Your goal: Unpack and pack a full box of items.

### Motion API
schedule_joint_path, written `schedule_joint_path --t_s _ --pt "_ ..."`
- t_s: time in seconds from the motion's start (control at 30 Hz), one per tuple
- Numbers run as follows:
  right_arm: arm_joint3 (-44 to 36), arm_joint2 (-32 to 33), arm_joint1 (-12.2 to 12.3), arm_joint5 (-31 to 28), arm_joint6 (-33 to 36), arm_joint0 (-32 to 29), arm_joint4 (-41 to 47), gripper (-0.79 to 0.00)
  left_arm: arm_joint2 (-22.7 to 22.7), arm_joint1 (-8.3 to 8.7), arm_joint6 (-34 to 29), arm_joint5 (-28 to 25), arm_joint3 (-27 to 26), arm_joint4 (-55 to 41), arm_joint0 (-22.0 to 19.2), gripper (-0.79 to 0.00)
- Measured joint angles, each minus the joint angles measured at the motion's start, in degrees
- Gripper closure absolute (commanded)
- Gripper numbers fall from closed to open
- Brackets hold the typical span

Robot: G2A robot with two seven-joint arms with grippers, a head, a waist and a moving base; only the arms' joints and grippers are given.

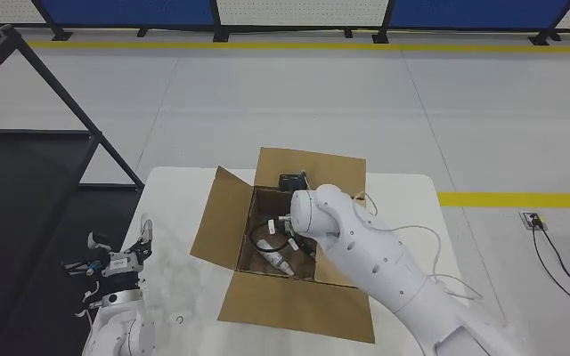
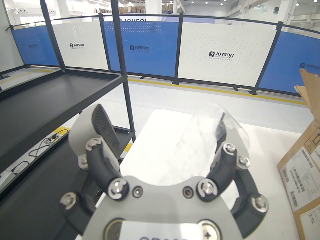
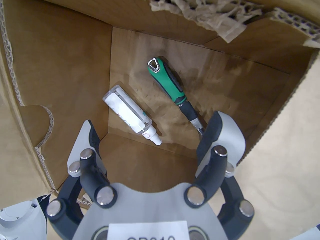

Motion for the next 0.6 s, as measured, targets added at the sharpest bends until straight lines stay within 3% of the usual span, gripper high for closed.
schedule_joint_path --t_s 0.6 --pt "-18.88 6.55 6.13 2.19 -2.17 -9.04 -8.97 -0.785 0.0 0.0 0.0 0.0 0.0 0.0 0.0 -0.785"
